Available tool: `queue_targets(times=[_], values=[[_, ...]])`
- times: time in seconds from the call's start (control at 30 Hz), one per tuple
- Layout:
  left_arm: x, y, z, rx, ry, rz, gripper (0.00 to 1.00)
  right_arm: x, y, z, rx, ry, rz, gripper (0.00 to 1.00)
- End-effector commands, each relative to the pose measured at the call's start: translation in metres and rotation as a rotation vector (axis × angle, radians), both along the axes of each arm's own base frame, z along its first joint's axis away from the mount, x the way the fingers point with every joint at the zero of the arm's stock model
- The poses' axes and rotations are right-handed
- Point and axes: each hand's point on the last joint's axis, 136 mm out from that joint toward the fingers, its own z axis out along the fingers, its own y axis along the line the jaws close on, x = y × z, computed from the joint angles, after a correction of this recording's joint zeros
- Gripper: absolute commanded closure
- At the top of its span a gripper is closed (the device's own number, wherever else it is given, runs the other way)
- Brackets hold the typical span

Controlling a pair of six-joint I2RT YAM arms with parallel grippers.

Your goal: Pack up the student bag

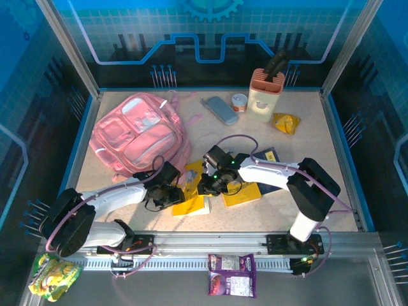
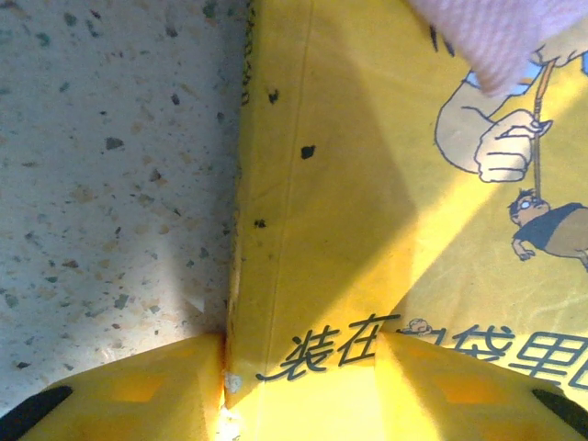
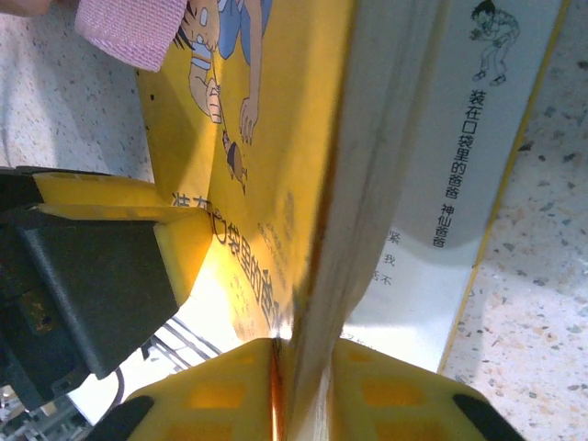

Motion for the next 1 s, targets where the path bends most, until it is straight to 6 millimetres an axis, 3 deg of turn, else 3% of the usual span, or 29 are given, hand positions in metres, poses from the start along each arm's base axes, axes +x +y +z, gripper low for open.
queue_targets(times=[0.0,0.3,0.47,0.77,0.97], values=[[-0.001,-0.021,-0.001,-0.066,0.004,-0.061,0.54,-0.003,0.007,0.019,0.084,-0.005,0.019,0.83],[0.001,-0.020,0.003,-0.061,-0.003,-0.066,0.53,-0.003,0.004,0.032,0.107,-0.036,0.000,0.95],[0.002,-0.020,0.021,-0.070,-0.038,-0.078,0.48,-0.006,-0.003,0.045,0.105,-0.058,0.020,0.95],[0.013,-0.019,0.095,-0.270,-0.209,-0.039,0.35,-0.002,-0.026,0.092,0.167,-0.153,-0.022,0.95],[0.025,-0.016,0.140,-0.422,-0.312,0.015,0.26,0.010,-0.044,0.139,0.225,-0.250,-0.044,0.95]])
